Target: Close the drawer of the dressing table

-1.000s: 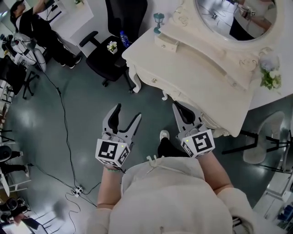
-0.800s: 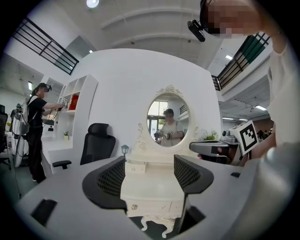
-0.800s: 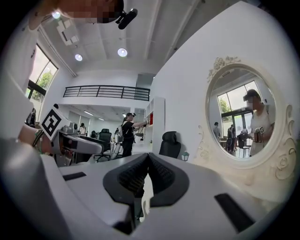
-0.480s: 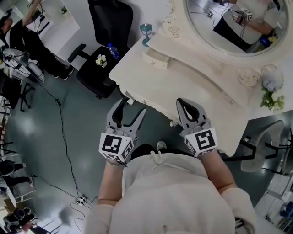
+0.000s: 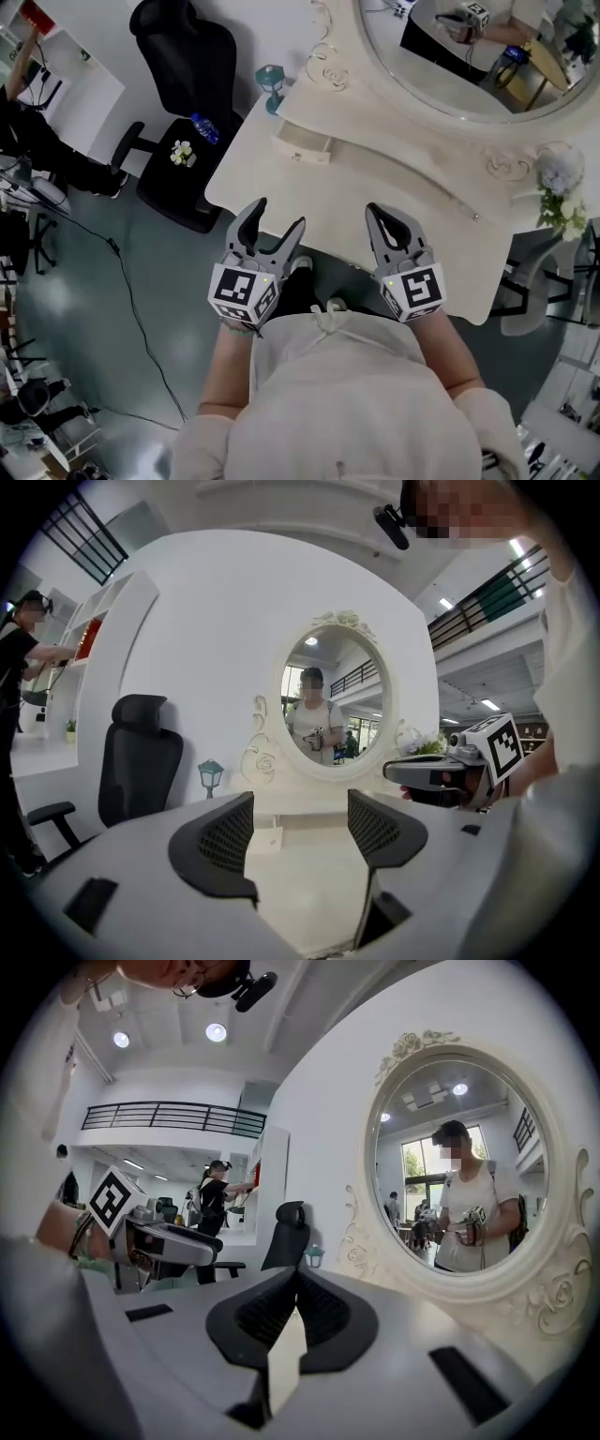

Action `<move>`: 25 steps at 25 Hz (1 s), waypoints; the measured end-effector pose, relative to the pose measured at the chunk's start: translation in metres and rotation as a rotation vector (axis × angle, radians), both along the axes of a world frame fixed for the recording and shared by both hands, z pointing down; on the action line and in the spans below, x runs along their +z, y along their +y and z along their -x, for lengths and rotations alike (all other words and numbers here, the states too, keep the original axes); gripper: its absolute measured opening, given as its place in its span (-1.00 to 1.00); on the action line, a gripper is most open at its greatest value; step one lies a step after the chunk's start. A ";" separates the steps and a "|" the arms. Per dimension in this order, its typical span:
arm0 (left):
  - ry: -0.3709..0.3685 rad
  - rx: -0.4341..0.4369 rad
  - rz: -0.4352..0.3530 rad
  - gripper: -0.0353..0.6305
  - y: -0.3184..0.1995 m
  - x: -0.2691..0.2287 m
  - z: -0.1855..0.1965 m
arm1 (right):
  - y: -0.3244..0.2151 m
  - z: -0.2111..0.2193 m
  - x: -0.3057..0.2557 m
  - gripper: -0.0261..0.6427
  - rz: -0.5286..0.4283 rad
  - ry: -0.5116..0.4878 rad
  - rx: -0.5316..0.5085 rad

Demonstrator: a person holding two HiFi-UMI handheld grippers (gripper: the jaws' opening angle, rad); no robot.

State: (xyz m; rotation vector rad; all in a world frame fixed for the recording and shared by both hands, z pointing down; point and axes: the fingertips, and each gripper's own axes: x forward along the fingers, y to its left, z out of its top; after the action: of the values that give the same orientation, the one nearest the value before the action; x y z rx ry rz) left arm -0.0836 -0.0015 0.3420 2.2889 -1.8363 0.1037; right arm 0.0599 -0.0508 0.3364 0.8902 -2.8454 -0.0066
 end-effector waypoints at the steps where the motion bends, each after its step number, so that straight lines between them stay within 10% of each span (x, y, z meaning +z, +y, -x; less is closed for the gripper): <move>1: 0.003 0.017 0.013 0.10 -0.011 0.005 0.006 | -0.007 0.005 0.002 -0.90 0.006 0.005 0.013; 25: 0.004 0.284 0.312 -0.08 -0.162 0.196 0.051 | -0.114 0.079 0.111 -0.90 0.147 0.046 0.266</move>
State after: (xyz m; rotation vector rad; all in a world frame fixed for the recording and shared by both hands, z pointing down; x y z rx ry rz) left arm -0.1347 -0.1638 0.5375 2.3004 -1.3671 0.3980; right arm -0.0186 -0.1651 0.4473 1.2080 -2.6233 0.2079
